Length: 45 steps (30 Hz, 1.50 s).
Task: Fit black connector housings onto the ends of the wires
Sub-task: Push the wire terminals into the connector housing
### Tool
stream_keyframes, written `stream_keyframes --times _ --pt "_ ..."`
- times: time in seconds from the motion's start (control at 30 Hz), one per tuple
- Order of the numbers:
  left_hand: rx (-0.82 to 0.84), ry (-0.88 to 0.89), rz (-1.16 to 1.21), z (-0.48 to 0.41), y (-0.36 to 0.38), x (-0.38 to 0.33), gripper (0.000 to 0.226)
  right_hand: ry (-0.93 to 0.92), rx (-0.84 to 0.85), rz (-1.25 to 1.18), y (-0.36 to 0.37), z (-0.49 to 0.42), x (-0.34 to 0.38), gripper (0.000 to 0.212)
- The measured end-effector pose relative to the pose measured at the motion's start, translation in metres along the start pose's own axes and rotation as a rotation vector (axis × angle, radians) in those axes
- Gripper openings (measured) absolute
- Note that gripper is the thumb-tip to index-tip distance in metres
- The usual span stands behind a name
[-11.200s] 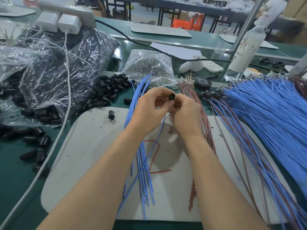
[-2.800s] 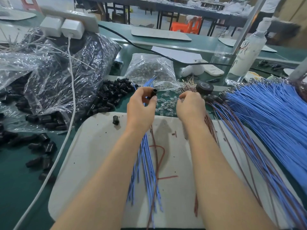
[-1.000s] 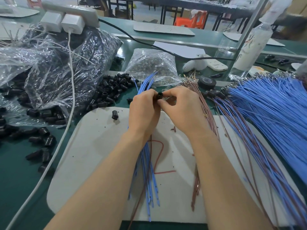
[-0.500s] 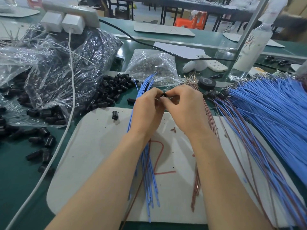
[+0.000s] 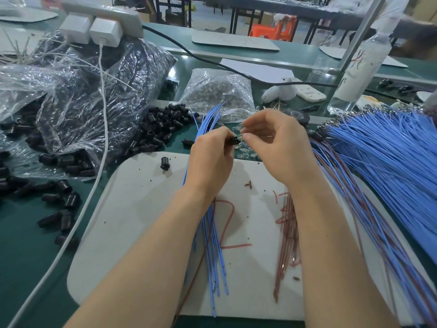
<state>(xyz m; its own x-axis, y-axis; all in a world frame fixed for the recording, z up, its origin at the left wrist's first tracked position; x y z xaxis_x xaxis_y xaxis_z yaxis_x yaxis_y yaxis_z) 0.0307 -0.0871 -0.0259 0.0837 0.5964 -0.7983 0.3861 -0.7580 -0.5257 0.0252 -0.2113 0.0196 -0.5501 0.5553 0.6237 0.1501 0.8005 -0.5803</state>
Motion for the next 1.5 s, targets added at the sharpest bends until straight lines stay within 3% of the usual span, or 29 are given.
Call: stream_keyframes --times 0.47,0.67,0.9,1.1,1.27,1.5 --pt "-0.003 0.024 -0.124 0.0 0.001 -0.003 0.012 0.007 -0.04 0.153 0.005 0.0 -0.002 0.013" --pt "0.207 0.101 0.048 0.003 0.003 -0.006 0.018 0.07 -0.042 0.127 -0.002 0.001 -0.02 0.012" --pt "0.236 0.118 0.019 0.004 0.003 -0.01 0.018 0.1 0.059 0.032 -0.004 0.003 -0.031 0.016" --pt "0.219 0.09 0.027 0.002 0.002 -0.007 0.016 0.166 0.014 -0.188 0.004 0.005 -0.038 0.022" --pt "0.203 0.026 0.082 0.0 0.001 -0.005 0.014 0.336 -0.13 -0.547 0.013 0.008 -0.05 0.014" --pt "0.173 0.023 0.057 -0.001 0.0 -0.003 0.013 0.409 -0.131 -0.678 0.026 0.008 -0.053 0.012"
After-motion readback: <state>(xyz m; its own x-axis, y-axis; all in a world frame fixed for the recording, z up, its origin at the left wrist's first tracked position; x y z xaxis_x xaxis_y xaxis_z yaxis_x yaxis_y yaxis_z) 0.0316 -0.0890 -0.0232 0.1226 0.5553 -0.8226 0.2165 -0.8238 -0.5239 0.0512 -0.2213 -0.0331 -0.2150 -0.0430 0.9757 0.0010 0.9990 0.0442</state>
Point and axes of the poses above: each hand's wrist, its own z-axis away from the middle knuckle, its own y-axis out of the palm, x = y × z, the point moved 5 cm from there along -z, towards the middle knuckle, and after that the axes turned 12 degrees about -y, right-handed, at the moved point
